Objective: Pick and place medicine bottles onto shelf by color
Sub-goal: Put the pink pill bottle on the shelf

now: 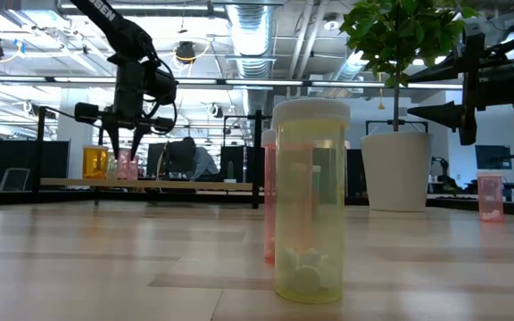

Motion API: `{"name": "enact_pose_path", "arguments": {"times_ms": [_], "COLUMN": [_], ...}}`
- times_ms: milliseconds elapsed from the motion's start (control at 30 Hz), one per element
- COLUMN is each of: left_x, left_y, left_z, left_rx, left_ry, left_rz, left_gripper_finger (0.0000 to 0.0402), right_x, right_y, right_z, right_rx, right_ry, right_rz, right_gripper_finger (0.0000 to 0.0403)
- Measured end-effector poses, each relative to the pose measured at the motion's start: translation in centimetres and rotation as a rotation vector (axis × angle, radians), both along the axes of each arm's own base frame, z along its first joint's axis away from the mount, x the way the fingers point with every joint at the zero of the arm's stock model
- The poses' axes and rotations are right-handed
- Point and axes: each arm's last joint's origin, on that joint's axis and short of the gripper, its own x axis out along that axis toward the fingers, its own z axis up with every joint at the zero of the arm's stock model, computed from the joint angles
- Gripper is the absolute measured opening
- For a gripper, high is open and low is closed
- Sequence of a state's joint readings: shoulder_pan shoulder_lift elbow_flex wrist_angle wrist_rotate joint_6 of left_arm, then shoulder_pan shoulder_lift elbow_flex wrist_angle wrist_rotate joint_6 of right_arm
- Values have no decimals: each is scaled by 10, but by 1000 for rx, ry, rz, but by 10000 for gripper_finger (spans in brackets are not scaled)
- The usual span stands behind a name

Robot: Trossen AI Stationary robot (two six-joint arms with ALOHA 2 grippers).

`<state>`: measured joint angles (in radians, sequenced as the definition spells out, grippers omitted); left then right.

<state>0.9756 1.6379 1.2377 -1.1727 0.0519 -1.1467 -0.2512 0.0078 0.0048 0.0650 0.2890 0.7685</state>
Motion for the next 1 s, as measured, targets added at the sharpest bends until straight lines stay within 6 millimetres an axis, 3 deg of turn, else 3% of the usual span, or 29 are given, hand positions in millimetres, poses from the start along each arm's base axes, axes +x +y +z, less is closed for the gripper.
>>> {"name": "enact_pose_path", "arguments": {"times_ms": [1000], "left_x": [6], "left_y": [-4], "left_z": [0], "left_rx": [19], "left_ry": [31], "left_rz": [39], "left_gripper_finger": [110], "right_x": [0], "right_y": [0], "right_z": [0], "right_rx": [0], "right_ry": [0], "right_rz": [0], "right_gripper_finger": [302]}}
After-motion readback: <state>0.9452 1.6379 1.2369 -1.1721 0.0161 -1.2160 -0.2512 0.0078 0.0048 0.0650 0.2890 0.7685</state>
